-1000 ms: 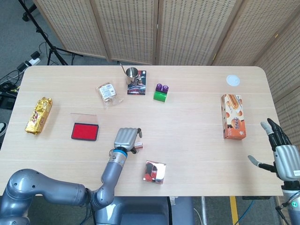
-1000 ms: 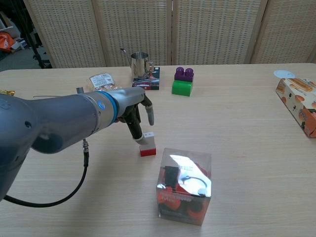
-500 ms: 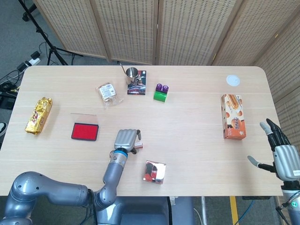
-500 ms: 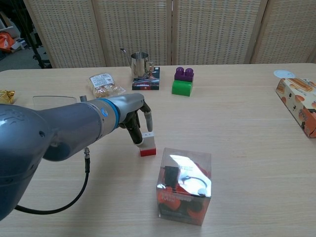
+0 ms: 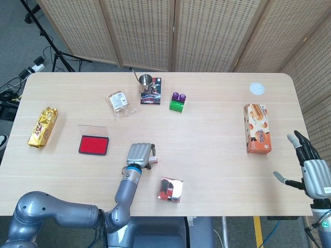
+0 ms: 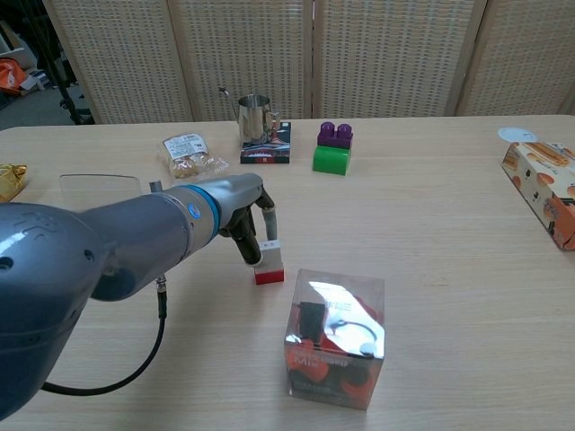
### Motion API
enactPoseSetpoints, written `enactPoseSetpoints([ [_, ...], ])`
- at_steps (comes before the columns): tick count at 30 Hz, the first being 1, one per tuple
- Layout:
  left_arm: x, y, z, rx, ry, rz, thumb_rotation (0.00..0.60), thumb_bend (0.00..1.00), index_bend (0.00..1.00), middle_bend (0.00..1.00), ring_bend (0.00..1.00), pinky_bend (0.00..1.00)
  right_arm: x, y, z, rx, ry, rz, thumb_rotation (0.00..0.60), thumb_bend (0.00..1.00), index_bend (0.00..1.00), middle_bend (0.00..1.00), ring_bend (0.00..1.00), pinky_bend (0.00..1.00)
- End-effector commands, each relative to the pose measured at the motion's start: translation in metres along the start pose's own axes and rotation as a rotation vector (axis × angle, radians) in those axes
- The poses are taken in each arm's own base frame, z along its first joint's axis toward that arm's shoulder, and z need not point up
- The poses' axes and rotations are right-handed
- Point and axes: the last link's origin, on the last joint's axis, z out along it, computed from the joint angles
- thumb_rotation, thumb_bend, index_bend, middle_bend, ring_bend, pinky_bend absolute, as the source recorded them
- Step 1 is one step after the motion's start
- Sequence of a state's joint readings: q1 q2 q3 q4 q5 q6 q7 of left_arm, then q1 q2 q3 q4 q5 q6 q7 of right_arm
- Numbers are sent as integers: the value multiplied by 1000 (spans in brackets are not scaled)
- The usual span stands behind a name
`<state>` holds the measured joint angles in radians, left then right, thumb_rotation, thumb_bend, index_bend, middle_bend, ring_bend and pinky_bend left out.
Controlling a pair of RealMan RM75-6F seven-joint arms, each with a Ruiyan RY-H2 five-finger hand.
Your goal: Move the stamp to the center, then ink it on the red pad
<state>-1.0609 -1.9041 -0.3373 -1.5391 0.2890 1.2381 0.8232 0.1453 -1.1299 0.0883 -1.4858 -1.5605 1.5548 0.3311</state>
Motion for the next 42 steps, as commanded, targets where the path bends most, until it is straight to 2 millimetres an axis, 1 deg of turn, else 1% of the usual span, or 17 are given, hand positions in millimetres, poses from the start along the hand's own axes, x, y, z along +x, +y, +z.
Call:
enactPoseSetpoints([
  [1,-1,0,0,3,1,4,600,313,504,1000,1000,963,0,0,0,-1,-2,1,600,0,0,0,0,149],
  [23,-3,0,0,11,10,1,600,394,550,1000,1000,963,0,2,1,-10,-8,8,600,0,0,0,0,148],
  [28,-1,0,-1,9,14,0,600,399,562,1000,1000,963,0,3,1,-11,-9,10,600,0,0,0,0,149],
  [32,6,1,-4,-1,26,0,600,403,572,1000,1000,963,0,3,1,-11,-9,10,600,0,0,0,0,149],
  [36,20,0,-11,-20,62,30,600,407,577,1000,1000,963,0,3,1,-12,-11,10,600,0,0,0,0,149],
  [39,34,-8,-17,-29,97,53,600,407,581,1000,1000,963,0,2,1,-12,-12,13,600,0,0,0,0,149],
  [42,49,-24,-22,-25,118,64,600,407,589,1000,1000,963,0,2,1,-10,-11,14,600,0,0,0,0,149],
])
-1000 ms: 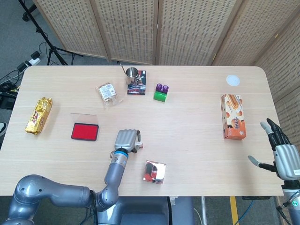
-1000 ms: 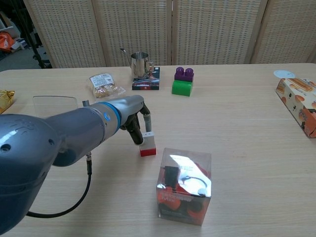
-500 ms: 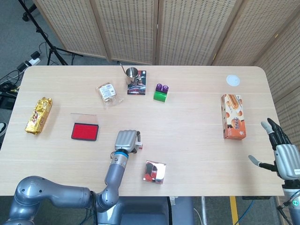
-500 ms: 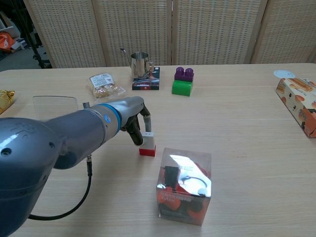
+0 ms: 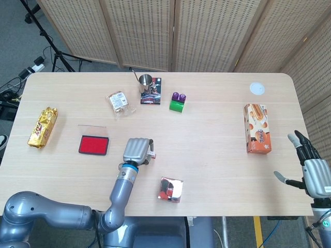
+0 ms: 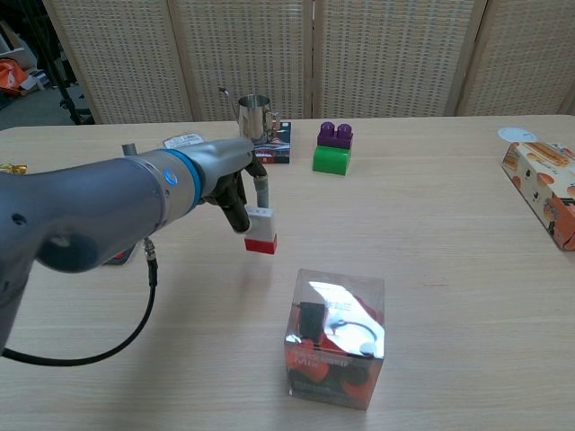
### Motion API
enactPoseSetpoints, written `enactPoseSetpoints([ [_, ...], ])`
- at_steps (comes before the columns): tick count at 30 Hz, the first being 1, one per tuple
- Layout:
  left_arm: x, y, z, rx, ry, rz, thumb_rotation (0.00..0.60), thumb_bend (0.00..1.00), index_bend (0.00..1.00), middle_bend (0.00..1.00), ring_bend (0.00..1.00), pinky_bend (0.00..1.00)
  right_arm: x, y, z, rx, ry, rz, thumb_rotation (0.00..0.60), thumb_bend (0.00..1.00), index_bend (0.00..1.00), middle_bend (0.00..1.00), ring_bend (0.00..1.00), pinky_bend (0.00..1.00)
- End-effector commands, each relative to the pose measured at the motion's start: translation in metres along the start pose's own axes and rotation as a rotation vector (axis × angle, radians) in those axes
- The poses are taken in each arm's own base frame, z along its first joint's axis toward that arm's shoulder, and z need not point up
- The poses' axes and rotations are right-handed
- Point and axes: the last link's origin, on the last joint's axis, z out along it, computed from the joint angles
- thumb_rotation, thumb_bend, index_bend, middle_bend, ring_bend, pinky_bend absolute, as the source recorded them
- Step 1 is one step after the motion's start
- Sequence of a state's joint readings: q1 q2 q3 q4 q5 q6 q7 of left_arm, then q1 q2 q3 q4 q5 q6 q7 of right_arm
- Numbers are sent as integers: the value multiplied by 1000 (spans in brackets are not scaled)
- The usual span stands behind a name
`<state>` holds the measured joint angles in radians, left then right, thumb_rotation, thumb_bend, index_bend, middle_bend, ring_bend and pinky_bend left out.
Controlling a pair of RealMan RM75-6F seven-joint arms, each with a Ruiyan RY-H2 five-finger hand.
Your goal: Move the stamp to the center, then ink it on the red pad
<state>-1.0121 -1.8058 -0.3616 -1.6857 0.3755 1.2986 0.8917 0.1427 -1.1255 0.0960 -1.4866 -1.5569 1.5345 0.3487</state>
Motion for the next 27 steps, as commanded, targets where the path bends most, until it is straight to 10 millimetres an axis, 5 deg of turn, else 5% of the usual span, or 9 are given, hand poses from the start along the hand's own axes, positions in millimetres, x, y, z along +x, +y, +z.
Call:
enactPoseSetpoints([
  [1,21,-26,-7,12,35,24,600,407,592,1000,1000,963,0,0,-1,1,0,0,600,0,0,0,0,148],
  [12,53,-137,-11,125,27,-57,600,410,608,1000,1000,963,-3,-4,-2,7,-11,-9,600,0,0,0,0,148],
  [19,53,-204,-12,189,-9,-118,600,427,615,1000,1000,963,-8,-5,-1,3,-22,-22,600,0,0,0,0,149],
  [27,51,-233,-9,213,-12,-136,600,428,624,1000,1000,963,-10,-6,-2,3,-24,-31,600,0,0,0,0,149],
])
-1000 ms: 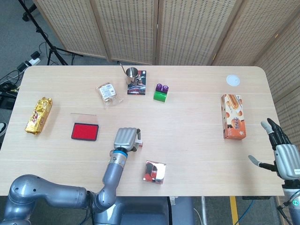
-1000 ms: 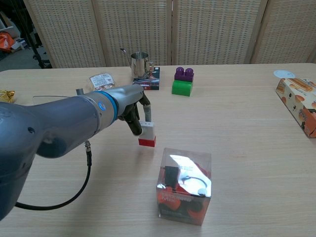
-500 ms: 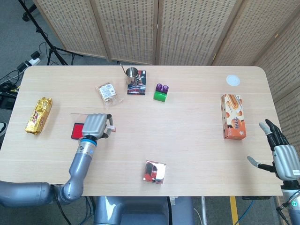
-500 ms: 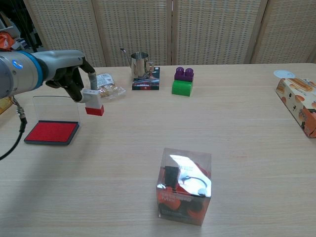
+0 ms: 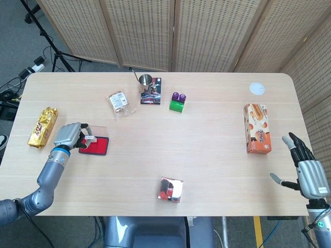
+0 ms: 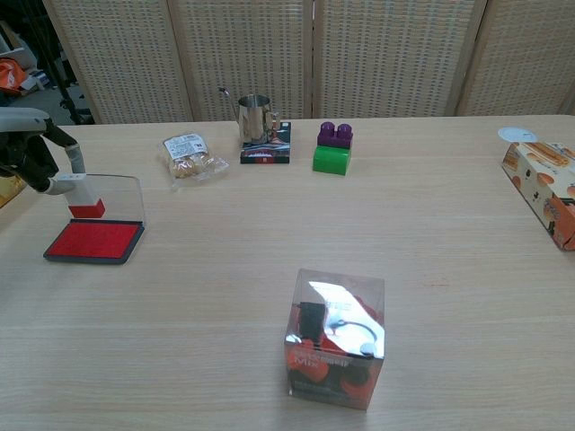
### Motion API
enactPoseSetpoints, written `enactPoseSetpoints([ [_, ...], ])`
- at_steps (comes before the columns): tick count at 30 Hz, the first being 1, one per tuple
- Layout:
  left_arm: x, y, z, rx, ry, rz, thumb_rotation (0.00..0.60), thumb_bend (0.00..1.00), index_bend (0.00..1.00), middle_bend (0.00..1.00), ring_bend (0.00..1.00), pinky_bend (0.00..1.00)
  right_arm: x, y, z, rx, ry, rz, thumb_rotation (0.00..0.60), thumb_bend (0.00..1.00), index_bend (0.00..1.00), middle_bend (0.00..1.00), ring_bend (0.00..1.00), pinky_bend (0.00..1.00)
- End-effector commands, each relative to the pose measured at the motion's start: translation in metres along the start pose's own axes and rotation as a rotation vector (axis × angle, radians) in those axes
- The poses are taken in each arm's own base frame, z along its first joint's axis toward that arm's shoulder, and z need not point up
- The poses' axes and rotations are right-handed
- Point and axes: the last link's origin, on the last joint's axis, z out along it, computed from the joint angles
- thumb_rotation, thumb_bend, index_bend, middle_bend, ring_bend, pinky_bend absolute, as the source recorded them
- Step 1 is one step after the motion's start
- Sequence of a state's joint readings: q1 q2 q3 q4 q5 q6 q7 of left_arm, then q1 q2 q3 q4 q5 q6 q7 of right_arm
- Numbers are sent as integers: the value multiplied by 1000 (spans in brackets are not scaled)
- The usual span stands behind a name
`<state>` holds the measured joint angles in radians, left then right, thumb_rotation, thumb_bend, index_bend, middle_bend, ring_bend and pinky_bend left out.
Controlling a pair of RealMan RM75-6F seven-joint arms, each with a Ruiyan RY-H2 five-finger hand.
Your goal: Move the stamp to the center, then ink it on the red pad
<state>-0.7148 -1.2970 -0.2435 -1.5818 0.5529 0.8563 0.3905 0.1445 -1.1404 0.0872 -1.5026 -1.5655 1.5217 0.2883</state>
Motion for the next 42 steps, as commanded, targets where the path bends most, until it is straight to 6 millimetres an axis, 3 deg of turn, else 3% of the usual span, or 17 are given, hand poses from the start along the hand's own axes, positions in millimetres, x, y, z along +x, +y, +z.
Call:
enactPoseSetpoints([
  [1,-3,-15,3,21,-11,1,600,429,624,1000,1000,963,-1,0,0,-2,-3,-3,600,0,0,0,0,149],
  [9,-9,-23,11,33,-20,23,600,430,628,1000,1000,963,-1,1,0,-6,-2,-2,600,0,0,0,0,148],
  [42,-31,-16,25,54,-40,59,600,430,634,1000,1000,963,0,4,1,-17,-13,11,600,0,0,0,0,149],
])
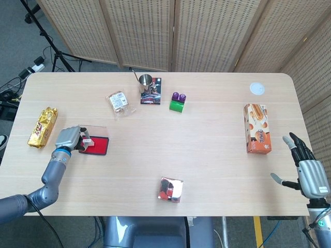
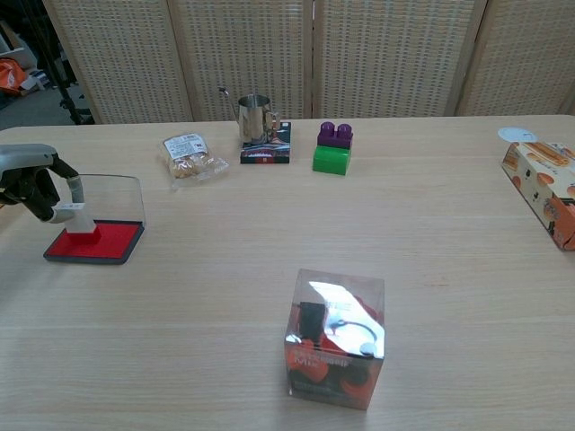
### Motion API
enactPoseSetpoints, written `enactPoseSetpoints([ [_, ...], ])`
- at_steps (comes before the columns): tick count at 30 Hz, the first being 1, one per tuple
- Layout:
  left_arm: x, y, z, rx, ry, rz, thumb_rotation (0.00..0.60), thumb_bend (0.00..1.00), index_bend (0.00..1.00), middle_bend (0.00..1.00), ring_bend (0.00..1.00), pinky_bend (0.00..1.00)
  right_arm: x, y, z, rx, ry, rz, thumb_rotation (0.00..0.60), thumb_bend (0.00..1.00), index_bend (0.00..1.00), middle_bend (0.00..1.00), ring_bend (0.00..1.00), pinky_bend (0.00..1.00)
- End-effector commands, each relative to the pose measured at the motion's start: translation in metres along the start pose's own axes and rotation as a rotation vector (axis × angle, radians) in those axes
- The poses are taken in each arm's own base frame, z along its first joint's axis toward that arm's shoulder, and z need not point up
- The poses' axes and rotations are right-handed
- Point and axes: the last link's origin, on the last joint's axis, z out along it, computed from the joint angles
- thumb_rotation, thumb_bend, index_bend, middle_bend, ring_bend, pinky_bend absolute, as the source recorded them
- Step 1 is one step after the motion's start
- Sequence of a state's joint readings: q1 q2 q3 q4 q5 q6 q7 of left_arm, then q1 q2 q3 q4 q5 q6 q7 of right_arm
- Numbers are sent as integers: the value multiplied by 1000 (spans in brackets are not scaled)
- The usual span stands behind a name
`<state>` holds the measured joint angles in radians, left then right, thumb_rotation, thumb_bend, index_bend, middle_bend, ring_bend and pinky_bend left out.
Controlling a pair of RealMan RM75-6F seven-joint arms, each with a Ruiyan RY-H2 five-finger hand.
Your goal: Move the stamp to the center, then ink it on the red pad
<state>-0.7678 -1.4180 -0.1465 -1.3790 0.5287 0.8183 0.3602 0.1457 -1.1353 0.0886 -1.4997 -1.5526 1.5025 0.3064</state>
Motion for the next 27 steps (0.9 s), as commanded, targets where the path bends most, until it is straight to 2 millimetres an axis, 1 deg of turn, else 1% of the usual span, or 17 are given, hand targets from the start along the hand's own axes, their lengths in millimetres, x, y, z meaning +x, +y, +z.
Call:
enactPoseSetpoints([
  [1,-1,0,0,0,-1,3,600,430,634,1000,1000,963,0,0,0,-1,0,0,600,0,0,0,0,148],
  [27,-9,0,3,12,-5,23,600,432,636,1000,1000,963,3,1,0,-5,6,8,600,0,0,0,0,148],
])
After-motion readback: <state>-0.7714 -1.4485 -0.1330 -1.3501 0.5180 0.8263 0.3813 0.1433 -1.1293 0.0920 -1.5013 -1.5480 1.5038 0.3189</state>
